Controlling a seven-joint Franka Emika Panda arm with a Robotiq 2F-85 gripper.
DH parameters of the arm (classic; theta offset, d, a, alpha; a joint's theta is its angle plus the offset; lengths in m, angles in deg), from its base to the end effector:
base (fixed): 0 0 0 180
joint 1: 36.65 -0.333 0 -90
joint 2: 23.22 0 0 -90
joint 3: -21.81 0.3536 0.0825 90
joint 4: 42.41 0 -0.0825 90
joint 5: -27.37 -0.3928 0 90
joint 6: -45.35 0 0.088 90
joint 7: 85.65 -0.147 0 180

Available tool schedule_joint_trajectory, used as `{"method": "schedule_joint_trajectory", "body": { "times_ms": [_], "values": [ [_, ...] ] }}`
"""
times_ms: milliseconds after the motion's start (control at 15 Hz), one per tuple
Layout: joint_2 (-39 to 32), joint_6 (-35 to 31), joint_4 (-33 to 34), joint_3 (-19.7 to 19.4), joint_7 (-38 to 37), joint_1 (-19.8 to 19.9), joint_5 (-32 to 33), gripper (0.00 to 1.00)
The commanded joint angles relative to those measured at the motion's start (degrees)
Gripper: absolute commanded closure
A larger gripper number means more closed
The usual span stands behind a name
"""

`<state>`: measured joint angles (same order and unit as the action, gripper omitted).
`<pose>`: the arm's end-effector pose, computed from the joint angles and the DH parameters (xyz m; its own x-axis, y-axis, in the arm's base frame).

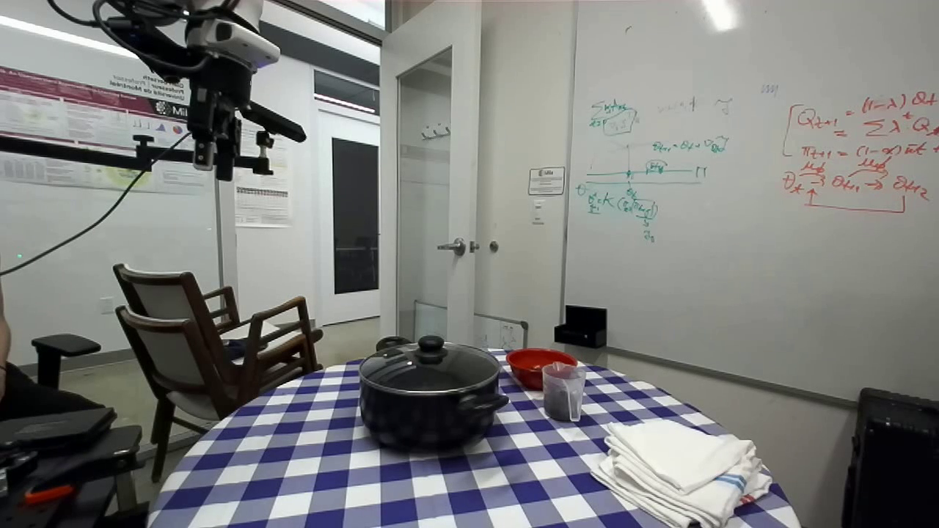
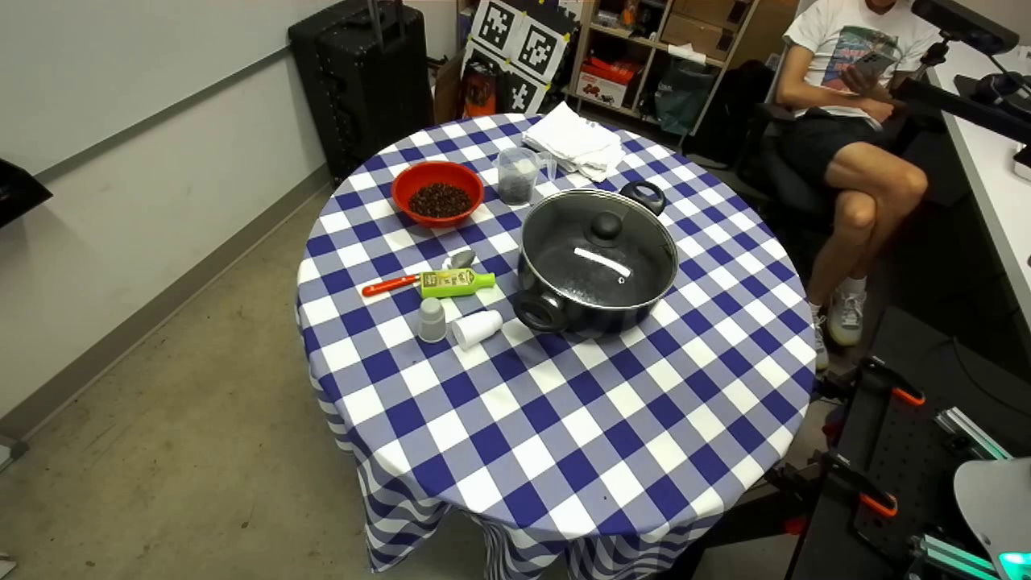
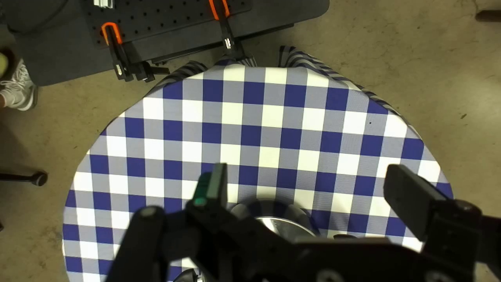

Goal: Uncover the pot and put the lid on the table

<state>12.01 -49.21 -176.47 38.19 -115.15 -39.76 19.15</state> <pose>0.3159 0.1486 0.5264 0.9659 -0.2496 -0.0687 -0.2454 -0.9673 0.0642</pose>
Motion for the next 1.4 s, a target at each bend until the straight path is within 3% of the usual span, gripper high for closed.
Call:
{"method": "schedule_joint_trajectory", "body": {
  "times_ms": [0, 667, 1333],
  "values": [
    [-0.09, 0.11, 0.12, -0.21, -0.12, -0.26, 0.14, 0.0],
    [-1.02, -0.88, -0.38, -0.45, 0.17, -0.21, -0.29, 0.0],
    [-9.79, -16.62, -0.77, -0.39, -1.56, 2.08, 4.93, 0.0]
  ]
}}
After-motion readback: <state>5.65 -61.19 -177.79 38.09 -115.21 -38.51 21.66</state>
